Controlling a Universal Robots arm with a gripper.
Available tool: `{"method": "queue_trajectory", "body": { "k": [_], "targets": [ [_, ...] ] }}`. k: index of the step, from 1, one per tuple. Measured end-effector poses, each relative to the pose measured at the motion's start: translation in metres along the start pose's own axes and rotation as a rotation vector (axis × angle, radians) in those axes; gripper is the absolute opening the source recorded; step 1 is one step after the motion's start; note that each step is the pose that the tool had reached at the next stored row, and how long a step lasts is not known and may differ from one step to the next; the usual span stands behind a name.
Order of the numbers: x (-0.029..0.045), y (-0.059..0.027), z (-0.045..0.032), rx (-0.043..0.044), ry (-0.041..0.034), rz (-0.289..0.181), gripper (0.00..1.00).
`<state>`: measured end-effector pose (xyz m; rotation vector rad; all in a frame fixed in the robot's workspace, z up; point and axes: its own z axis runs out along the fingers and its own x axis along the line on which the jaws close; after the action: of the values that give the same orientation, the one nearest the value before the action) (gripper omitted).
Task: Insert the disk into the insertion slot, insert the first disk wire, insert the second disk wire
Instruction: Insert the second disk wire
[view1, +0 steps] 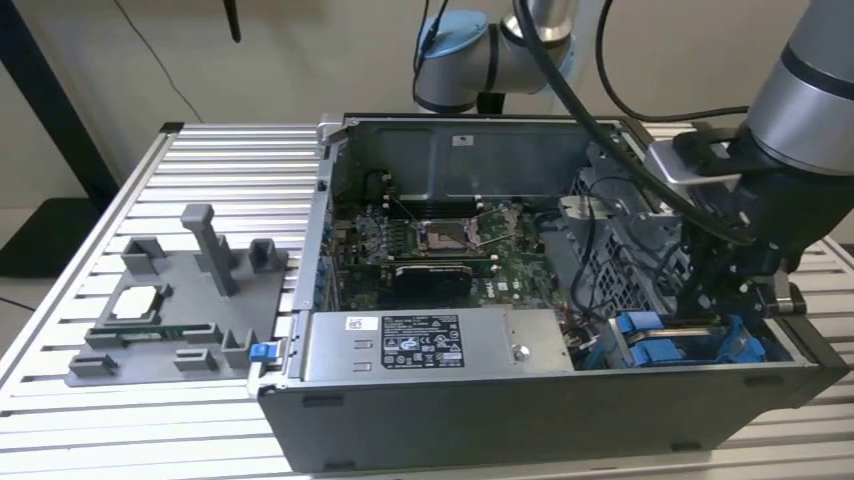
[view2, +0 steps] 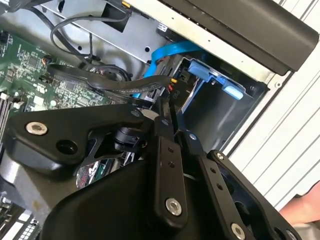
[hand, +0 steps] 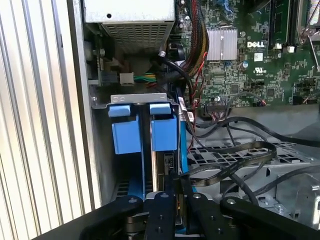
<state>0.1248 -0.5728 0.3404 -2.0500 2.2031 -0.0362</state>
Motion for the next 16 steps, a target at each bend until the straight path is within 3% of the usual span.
{"method": "queue_trajectory", "body": {
  "k": [7, 8, 9, 11, 16],
  "targets": [
    [0.0005, 0.0011, 0.0091, 0.0, 0.0015, 0.0, 0.0],
    [0.0005, 0.0011, 0.0095, -0.0001, 0.0006, 0.0, 1.0],
    [0.0005, 0.0011, 0.0106, -0.0001, -0.0028, 0.0, 1.0],
    [0.0005, 0.0007, 0.0071, -0.0001, -0.0025, 0.0, 1.0],
    [-0.0011, -0.0014, -0.0138, 0.0, -0.0002, 0.0, 1.0]
  ]
}}
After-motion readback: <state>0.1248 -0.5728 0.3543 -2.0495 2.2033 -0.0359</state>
